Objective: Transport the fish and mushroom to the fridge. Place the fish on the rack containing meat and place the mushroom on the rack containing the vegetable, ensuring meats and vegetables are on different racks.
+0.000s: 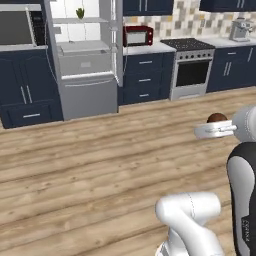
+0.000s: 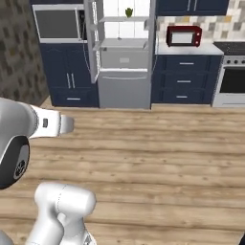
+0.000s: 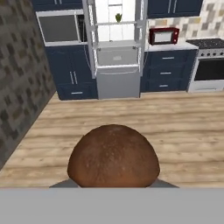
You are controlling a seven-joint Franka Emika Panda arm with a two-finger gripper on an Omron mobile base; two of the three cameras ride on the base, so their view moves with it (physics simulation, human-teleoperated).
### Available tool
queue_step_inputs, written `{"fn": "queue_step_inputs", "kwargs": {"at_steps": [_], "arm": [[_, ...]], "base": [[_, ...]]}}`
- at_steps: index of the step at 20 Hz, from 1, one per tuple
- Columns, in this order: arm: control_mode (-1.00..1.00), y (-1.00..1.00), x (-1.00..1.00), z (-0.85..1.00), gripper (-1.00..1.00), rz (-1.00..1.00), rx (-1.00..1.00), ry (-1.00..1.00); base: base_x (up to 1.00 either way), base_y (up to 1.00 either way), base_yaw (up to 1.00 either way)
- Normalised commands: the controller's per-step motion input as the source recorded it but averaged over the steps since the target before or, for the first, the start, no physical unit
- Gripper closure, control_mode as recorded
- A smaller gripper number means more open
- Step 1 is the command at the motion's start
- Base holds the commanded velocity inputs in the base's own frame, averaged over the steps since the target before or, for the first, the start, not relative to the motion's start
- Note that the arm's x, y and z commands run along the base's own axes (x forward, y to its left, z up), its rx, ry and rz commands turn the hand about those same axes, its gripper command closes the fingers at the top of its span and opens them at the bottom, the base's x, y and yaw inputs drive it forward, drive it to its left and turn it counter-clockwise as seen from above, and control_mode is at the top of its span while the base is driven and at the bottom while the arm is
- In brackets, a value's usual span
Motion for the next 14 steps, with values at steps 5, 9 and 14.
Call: {"fn": "queue_step_inputs", "kwargs": {"at_steps": [5, 9, 14], "arm": [[1.00, 0.00, 0.00, 0.00, 1.00, 0.00, 0.00, 0.00], [1.00, 0.00, 0.00, 0.00, 1.00, 0.00, 0.00, 0.00], [1.00, 0.00, 0.00, 0.00, 1.00, 0.00, 0.00, 0.00]], "base": [[1.00, 0.33, 0.00], [1.00, 0.23, 0.00], [1.00, 0.27, 0.00]]}}
